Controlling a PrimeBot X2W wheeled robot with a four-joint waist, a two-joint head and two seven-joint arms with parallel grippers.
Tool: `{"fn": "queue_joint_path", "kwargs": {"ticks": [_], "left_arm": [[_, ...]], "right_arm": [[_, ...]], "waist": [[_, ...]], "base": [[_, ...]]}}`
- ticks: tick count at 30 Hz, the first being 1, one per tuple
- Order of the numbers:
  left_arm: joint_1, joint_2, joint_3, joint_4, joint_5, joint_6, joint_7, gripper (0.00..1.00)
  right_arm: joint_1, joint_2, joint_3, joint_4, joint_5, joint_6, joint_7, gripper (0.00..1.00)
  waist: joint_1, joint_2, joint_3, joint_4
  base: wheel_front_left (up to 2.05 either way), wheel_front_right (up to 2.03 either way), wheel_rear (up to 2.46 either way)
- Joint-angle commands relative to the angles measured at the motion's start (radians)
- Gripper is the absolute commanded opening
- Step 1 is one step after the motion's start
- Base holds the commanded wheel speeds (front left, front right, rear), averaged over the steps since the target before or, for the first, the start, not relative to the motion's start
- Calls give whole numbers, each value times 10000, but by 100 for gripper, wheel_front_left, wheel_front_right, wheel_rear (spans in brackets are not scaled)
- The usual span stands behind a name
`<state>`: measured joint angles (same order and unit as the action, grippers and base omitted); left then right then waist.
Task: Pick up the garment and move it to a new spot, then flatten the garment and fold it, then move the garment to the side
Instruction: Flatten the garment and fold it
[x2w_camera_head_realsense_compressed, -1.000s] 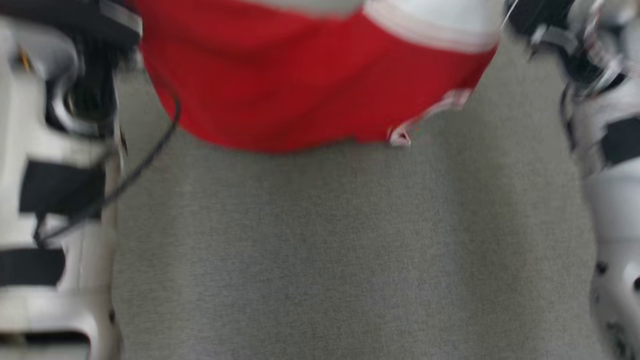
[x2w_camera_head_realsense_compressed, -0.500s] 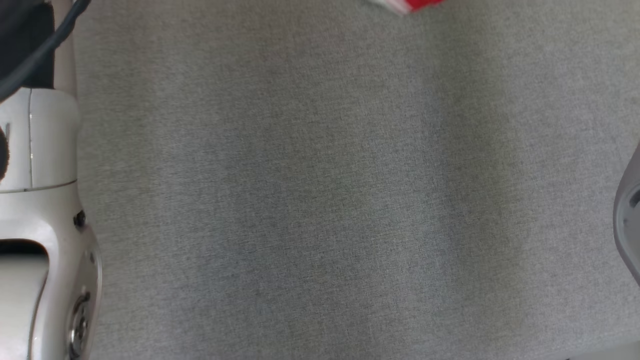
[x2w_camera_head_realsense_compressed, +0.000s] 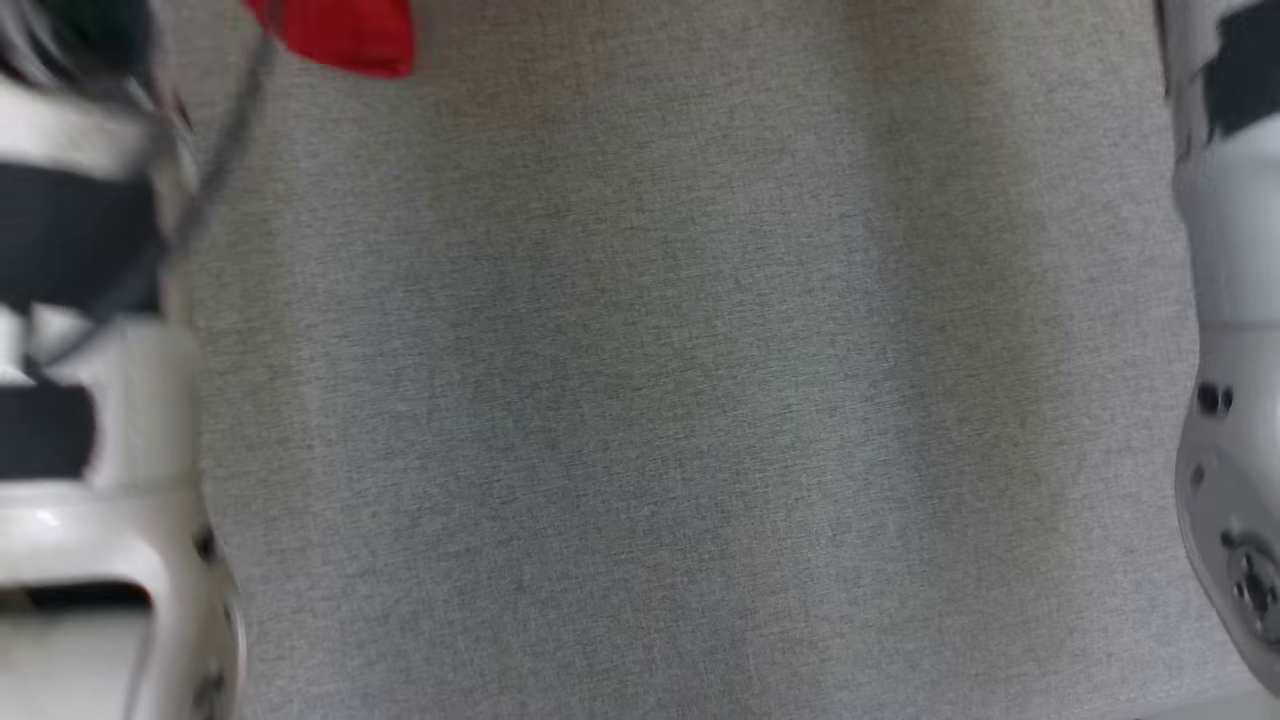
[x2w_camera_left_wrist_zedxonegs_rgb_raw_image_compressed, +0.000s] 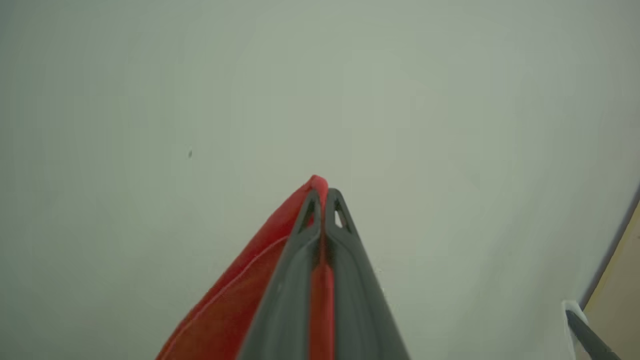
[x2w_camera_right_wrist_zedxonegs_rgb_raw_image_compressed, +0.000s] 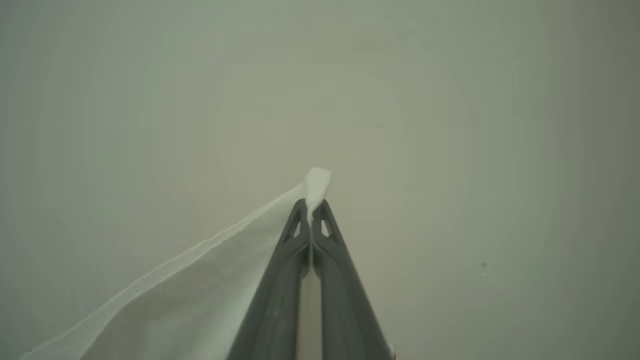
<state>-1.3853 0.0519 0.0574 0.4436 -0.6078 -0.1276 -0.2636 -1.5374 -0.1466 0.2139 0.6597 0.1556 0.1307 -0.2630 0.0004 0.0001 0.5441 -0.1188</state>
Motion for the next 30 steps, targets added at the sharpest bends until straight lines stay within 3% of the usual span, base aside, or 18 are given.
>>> {"fn": "queue_joint_path", "kwargs": {"ticks": [1, 5, 9, 13, 16, 21, 30], "left_arm": [[475, 7, -379, -54, -130, -25, -11, 0], [2162, 428, -1367, -452, -844, -21, -8, 0], [3902, 664, -2232, -1064, -1516, -23, 11, 0], [6079, 835, -2493, -1328, -1787, -14, -1, 0], [7563, 617, -2446, -1430, -1714, 33, -8, 0], [9682, 387, -2523, -1603, -1292, 214, -10, 0], [11921, 320, -2792, -1718, -1566, 521, 348, 0]], "right_arm": [[379, -215, 212, 3, 388, 1, 22, 0], [1532, -670, 1039, -316, 1398, 1, 717, 0], [3064, -1410, 1631, -1172, 2399, 1, 2280, 0], [5222, -2071, 2360, -2408, 3098, 2, 4018, 0], [7041, -2682, 2435, -3271, 3383, 2, 4897, 0], [9833, -3191, 1877, -4657, 3540, 2, 5899, 0], [13521, -2786, 83, -6946, 3281, 2, 7732, 0]], "waist": [[-4, -1, -156, 53], [-4, -1, -645, 43], [-4, -1, -1378, 95], [-4, -1, -2592, 82], [-4, -1, -3471, 139], [-4, -1, -4639, 323], [-4, -1, -5668, 520]], "base": [[0, 0, 0], [0, 0, 0], [0, 0, 0], [0, 0, 0], [0, 0, 0], [0, 0, 0], [0, 0, 0]]}}
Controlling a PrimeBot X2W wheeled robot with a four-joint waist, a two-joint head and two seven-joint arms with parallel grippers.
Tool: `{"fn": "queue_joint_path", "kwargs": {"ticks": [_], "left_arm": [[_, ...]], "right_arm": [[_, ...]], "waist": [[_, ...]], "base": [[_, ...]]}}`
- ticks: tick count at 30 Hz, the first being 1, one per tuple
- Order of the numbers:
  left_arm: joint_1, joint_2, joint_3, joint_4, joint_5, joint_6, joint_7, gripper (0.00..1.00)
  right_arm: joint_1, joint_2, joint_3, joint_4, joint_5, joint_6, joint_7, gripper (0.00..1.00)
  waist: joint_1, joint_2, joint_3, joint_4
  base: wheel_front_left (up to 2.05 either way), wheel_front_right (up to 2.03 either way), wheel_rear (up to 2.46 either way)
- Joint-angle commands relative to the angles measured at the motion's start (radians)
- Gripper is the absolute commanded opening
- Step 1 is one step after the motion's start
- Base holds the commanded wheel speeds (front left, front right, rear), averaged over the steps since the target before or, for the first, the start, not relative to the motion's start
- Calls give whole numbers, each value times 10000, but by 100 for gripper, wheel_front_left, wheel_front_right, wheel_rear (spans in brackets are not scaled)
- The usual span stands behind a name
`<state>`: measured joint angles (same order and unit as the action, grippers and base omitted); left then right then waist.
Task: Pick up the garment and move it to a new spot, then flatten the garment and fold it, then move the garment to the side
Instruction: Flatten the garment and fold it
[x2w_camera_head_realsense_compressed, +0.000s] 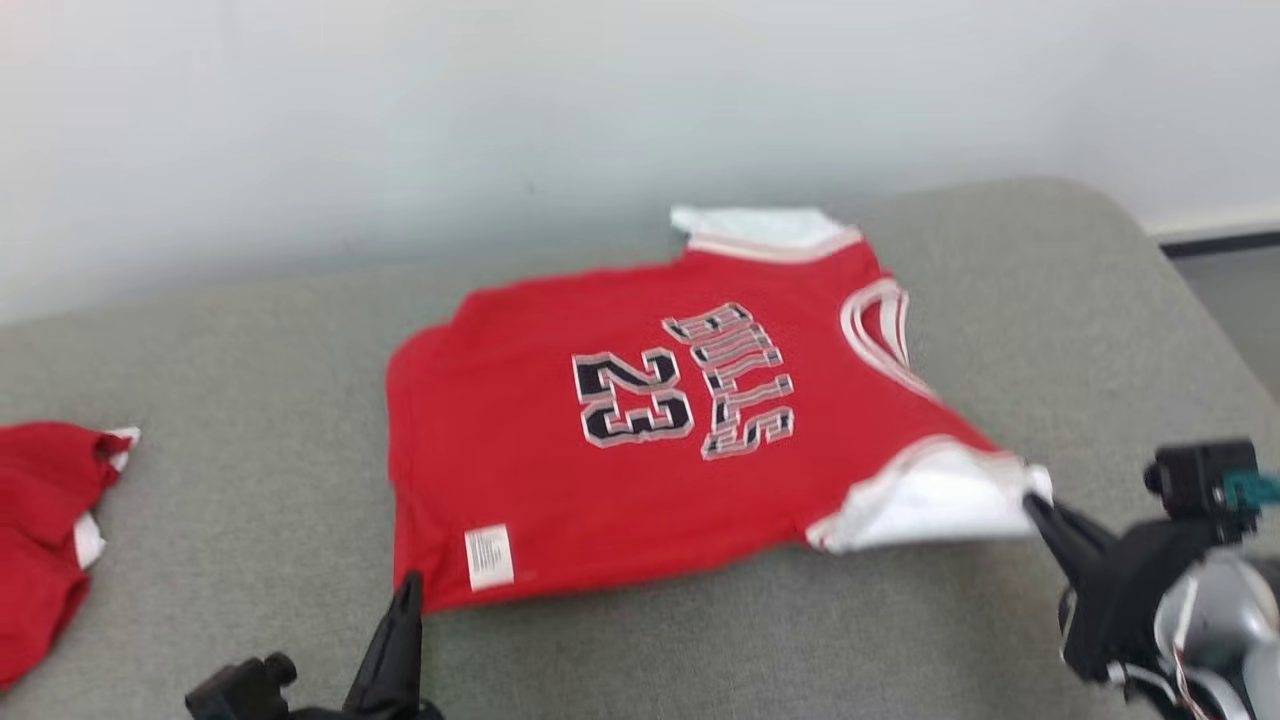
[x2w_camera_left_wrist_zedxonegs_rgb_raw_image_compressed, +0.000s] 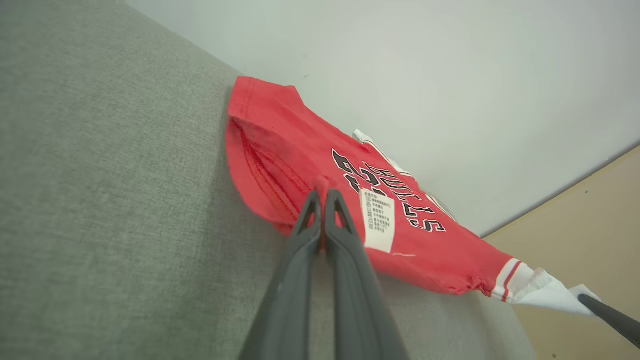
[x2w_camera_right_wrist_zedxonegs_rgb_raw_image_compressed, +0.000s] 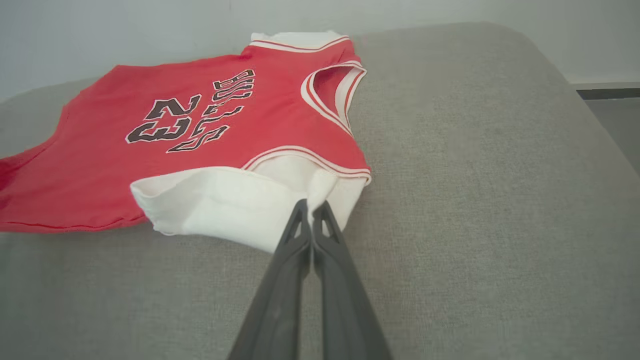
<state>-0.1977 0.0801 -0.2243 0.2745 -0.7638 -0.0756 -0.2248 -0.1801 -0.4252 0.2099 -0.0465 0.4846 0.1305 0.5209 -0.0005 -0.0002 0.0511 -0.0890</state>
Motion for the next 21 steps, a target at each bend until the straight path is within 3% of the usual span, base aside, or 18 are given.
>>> {"fn": "queue_joint_path", "kwargs": {"ticks": [1, 13, 18, 21], "left_arm": [[214, 136, -27, -75, 93, 72, 55, 0], [2059, 1089, -246, -1188, 644, 1215, 1171, 0], [1991, 1259, -496, -1844, 851, 1353, 1589, 0], [1404, 1282, -654, -1595, 1170, 1376, 1590, 0]], "right_arm": [[292, 115, -129, -169, -47, 4, 128, 0], [3257, 1377, -1581, -3037, -136, 4, 2383, 0], [2814, 1649, -1869, -3273, -211, 4, 2003, 0], [2159, 1410, -1647, -2802, -251, 4, 1487, 0]], "waist": [[5, 2, -765, 242], [5, 2, -964, 337], [5, 2, -822, 361], [5, 2, -676, 352]], "base": [[0, 0, 0], [0, 0, 0], [0, 0, 0], [0, 0, 0]]}}
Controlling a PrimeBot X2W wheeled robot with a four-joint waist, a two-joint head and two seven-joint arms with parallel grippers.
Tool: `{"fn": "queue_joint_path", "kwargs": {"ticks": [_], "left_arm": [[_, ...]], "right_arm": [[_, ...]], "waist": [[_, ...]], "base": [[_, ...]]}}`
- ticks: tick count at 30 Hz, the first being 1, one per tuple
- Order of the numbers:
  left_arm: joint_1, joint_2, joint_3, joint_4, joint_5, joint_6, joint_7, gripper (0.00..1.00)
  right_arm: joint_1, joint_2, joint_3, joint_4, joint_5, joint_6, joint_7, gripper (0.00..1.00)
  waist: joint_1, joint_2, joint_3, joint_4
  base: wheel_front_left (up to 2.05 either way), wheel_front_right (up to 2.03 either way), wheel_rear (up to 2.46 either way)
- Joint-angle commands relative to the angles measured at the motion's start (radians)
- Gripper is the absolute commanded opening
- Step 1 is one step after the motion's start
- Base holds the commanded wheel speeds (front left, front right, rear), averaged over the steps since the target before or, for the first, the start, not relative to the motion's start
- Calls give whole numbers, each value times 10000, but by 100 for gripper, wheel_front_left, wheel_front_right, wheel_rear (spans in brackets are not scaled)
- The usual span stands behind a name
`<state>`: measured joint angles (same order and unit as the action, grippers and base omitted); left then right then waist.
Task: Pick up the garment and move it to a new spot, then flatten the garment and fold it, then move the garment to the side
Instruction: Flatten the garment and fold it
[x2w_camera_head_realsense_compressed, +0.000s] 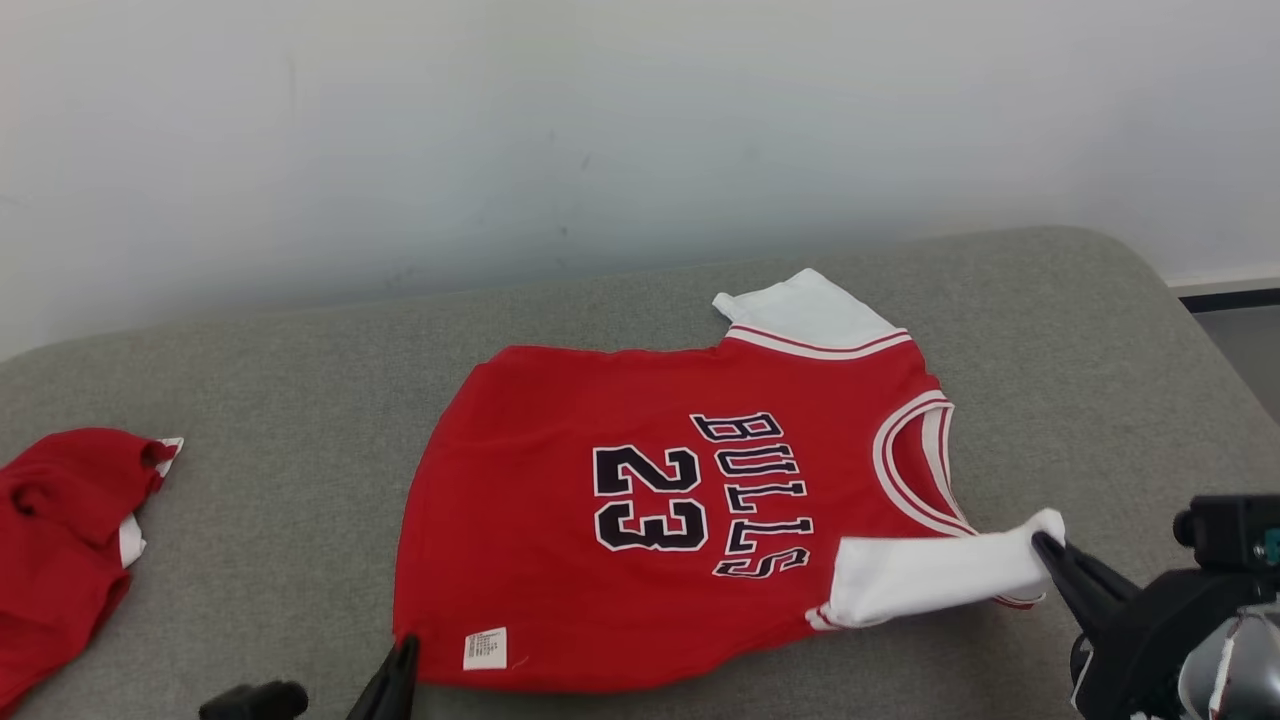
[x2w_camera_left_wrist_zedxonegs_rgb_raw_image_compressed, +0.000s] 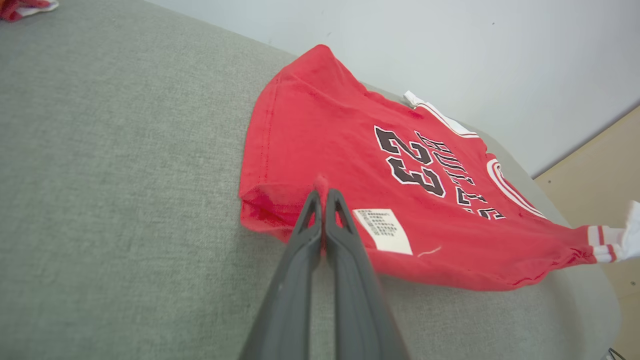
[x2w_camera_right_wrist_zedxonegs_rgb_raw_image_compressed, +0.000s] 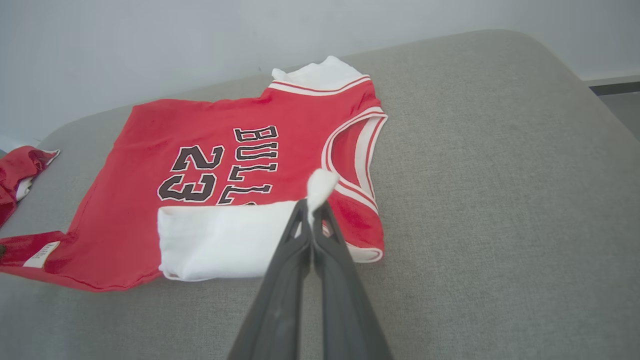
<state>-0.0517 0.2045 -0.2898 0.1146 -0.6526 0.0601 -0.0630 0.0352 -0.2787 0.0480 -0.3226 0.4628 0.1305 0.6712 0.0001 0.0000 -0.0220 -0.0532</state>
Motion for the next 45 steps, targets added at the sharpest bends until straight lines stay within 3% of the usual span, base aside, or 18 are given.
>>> {"fn": "queue_joint_path", "kwargs": {"ticks": [1, 12, 19, 33, 42, 43, 44, 45], "left_arm": [[-268, 33, -53, 133, 152, 25, -50, 0], [-2505, -227, -411, 1994, 915, 242, -151, 0], [-3676, -314, -653, 3031, 1444, 249, -714, 0], [-5040, -453, -967, 4644, 1837, 168, -1160, 0], [-5295, -587, -1020, 5244, 1805, 266, -1307, 0], [-5335, -585, -1036, 5294, 1808, 244, -1326, 7], [-5385, -587, -1038, 5343, 1807, 232, -1353, 32], [-5425, -597, -1043, 5395, 1798, 225, -1368, 36]], "right_arm": [[-259, -207, 117, 171, -75, 4, -187, 0], [-3208, -1604, 2216, 3180, -187, 4, -2572, 0], [-4290, -1811, 3004, 4920, -295, 4, -4009, 0], [-6126, -2341, 5012, 6251, -362, 4, -6275, 0], [-6679, -2368, 5726, 7130, -14, 4, -6855, 0], [-6735, -2348, 5764, 7221, 15, 4, -6955, 0], [-6792, -2313, 5823, 7350, 38, 4, -7026, 0], [-6837, -2282, 5876, 7478, 55, 4, -7102, 0]], "waist": [[-1, 0, 105, -8], [-1, 0, 778, 37], [-1, 0, 1048, 116], [-1, 0, 1629, -46], [-1, 0, 1787, 35], [-1, 0, 1797, 49], [-1, 0, 1803, 68], [-1, 0, 1804, 87]], "base": [[0, 0, 0], [0, 0, 0], [0, 0, 0], [0, 0, 0], [0, 0, 0], [0, 0, 0], [0, 0, 0], [0, 0, 0]]}}
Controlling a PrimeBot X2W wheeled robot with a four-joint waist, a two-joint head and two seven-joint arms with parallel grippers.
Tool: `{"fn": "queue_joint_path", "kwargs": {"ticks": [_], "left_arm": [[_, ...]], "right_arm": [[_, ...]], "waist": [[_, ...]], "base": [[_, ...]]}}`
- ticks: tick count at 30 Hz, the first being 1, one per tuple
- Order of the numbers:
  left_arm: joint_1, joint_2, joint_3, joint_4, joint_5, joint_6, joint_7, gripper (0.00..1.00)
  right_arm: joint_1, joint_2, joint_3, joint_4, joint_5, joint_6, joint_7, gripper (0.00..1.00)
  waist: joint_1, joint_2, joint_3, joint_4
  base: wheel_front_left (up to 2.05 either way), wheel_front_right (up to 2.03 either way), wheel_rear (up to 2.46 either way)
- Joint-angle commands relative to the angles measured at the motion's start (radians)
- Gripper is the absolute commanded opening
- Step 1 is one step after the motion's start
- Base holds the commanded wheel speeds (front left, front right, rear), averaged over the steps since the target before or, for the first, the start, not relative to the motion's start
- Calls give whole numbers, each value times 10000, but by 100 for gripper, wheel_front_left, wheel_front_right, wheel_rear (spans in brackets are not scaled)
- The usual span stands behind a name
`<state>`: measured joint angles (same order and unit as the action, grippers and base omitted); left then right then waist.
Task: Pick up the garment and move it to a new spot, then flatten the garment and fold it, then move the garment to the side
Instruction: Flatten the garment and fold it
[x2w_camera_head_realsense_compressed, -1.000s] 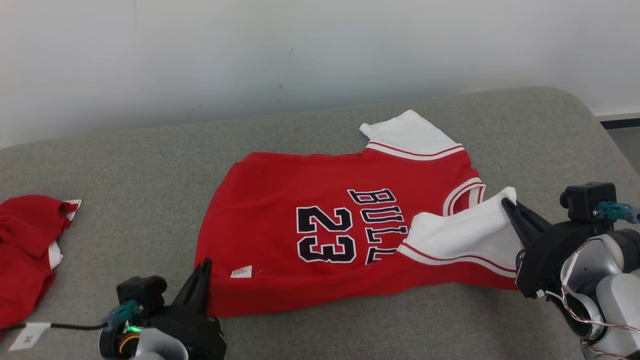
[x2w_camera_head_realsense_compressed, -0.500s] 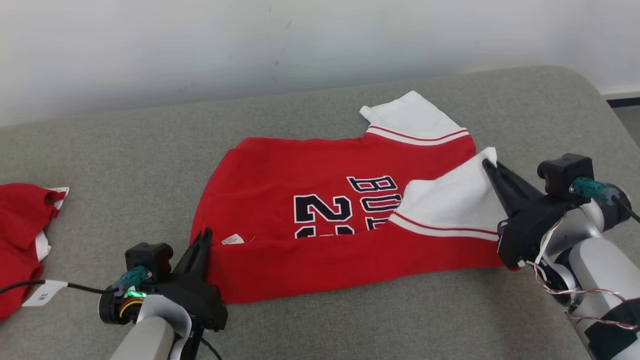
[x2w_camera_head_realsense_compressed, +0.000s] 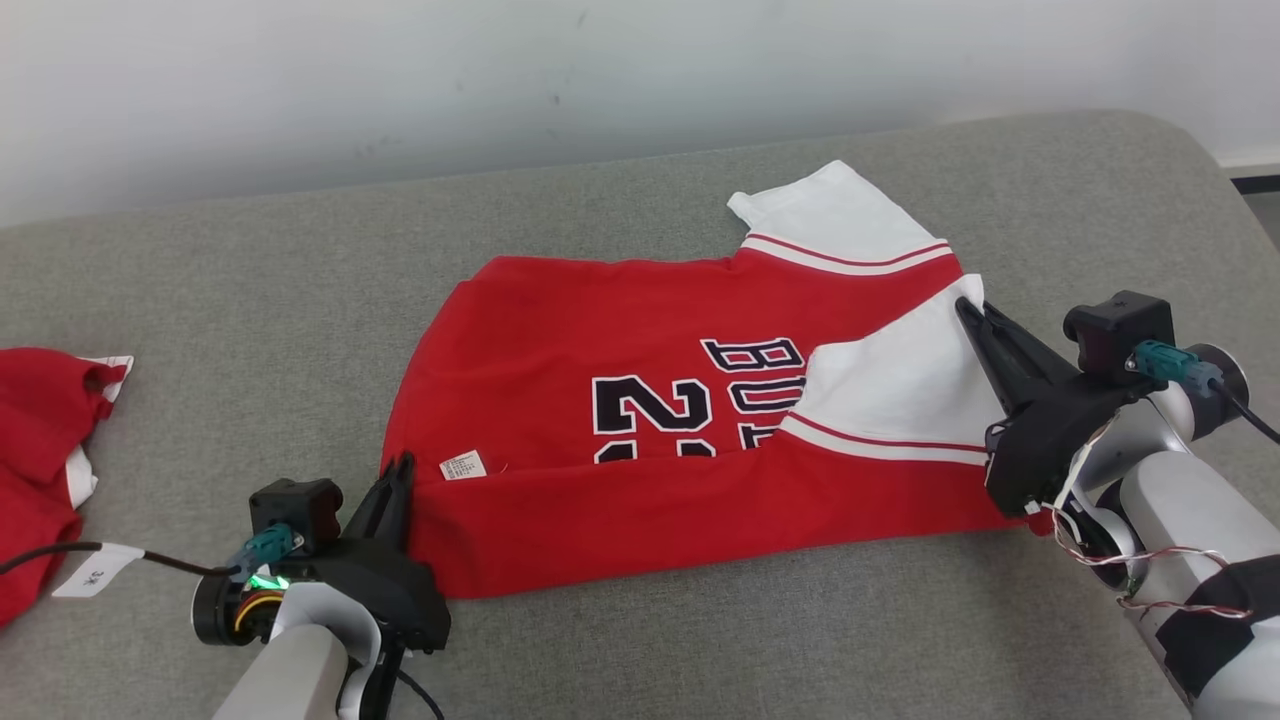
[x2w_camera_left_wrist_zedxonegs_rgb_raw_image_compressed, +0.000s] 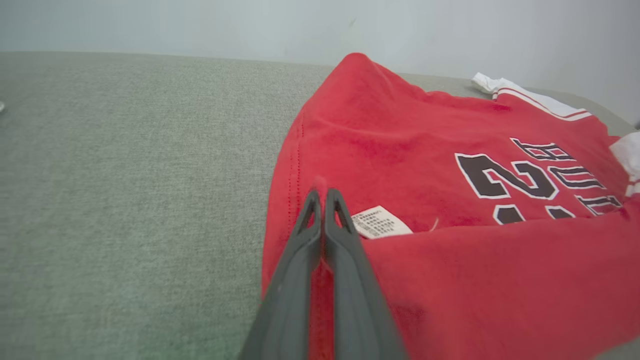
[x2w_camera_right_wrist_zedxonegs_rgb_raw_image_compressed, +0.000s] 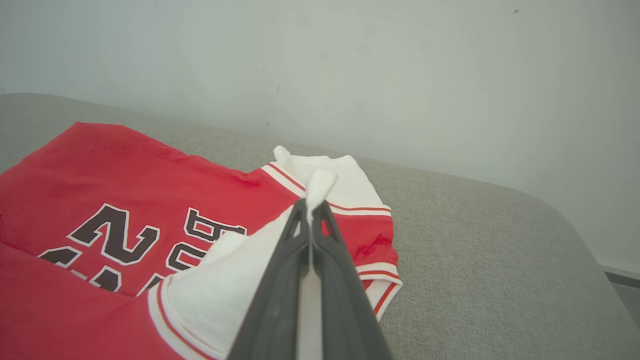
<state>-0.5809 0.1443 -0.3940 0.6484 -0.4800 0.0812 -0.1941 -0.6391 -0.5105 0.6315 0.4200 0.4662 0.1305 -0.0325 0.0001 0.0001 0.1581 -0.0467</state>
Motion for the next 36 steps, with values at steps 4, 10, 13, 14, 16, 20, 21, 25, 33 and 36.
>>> {"fn": "queue_joint_path", "kwargs": {"ticks": [4, 10, 13, 14, 16, 20, 21, 25, 33, 36], "left_arm": [[-165, -14, 46, 226, 100, 146, -215, 100], [62, 132, 164, 190, 98, 302, -478, 100], [523, 306, 300, -1, 118, 547, -552, 100], [697, 373, 309, -93, 150, 608, -557, 100], [1157, 485, 219, -234, 143, 687, -462, 100], [2008, 562, 5, -589, 118, 777, -147, 100], [2008, 562, 5, -589, 118, 777, -147, 100], [2432, 522, -173, -970, 190, 939, 46, 100], [2179, 518, -365, -1212, 404, 1340, 476, 100], [2079, 487, -446, -1109, 474, 1519, 764, 100]], "right_arm": [[-341, 261, -70, 729, 109, 4, -374, 100], [-473, 602, -539, 1407, -30, 4, -645, 100], [-116, 822, -1109, 1518, 39, 4, -341, 100], [62, 867, -1284, 1486, 84, 4, -113, 100], [499, 907, -1692, 1320, 101, 4, 510, 100], [1665, 1045, -2769, 786, -285, 4, 1633, 100], [1665, 1045, -2769, 786, -285, 4, 1633, 100], [2883, 1692, -4244, 50, -996, 4, 2196, 100], [4089, 3180, -5754, -1070, -2519, 4, 3104, 100], [4094, 3560, -6140, -1165, -2972, 4, 3207, 100]], "waist": [[-1, -1, -32, 84], [-1, -1, -350, 170], [-1, -1, -637, 156], [-1, -1, -726, 160], [-1, -1, -880, 157], [-1, -1, -1062, 128], [-1, -1, -1062, 128], [-1, -1, -1053, 47], [-1, -1, -763, -165], [-1, -1, -652, -204]], "base": [[0, 0, 0], [0, 0, 0], [0, 0, 0], [0, 0, 0], [0, 0, 0], [0, 0, 0], [0, 0, 0], [0, 0, 0], [0, 0, 0], [0, 0, 0]]}}
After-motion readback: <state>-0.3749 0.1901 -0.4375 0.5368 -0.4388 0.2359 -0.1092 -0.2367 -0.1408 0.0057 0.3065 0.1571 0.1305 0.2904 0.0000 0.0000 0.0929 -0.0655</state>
